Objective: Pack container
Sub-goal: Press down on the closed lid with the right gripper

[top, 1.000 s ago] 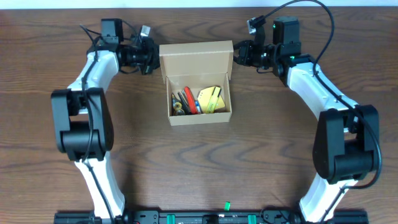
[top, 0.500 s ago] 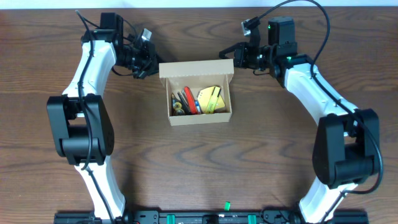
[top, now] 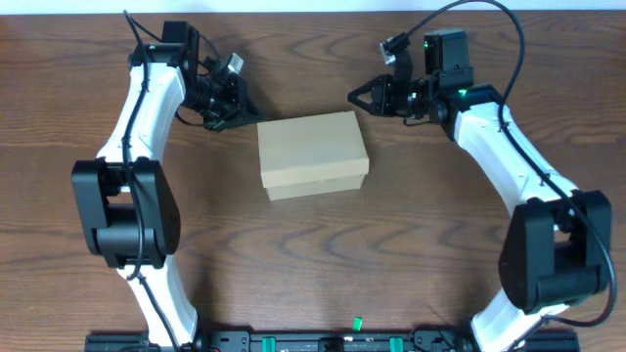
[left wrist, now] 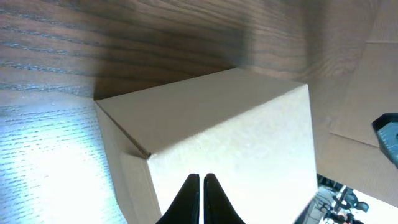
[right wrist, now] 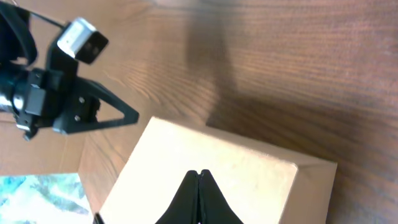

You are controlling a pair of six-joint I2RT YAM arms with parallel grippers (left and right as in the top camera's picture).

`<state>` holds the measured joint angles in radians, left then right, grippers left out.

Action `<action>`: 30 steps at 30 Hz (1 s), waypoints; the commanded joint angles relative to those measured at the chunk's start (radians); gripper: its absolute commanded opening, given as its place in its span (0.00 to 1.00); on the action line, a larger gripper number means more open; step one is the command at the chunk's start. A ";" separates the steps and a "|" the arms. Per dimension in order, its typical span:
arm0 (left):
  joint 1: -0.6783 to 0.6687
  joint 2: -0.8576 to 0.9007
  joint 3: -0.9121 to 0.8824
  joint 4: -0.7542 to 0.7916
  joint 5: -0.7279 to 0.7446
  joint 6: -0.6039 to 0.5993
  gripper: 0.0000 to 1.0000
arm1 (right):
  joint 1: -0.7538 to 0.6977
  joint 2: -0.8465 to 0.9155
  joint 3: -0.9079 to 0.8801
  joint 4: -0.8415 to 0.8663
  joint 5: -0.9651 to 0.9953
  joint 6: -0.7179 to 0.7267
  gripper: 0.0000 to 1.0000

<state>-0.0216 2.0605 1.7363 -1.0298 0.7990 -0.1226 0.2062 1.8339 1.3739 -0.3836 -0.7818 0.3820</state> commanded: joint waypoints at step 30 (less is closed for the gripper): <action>-0.002 -0.367 0.023 -0.104 -0.470 -0.042 0.05 | 0.405 -0.097 0.016 -0.344 0.602 -0.137 0.01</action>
<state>-0.0219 1.7126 1.7363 -1.1255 0.3519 -0.1539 0.5922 1.7527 1.3746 -0.7216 -0.2432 0.2638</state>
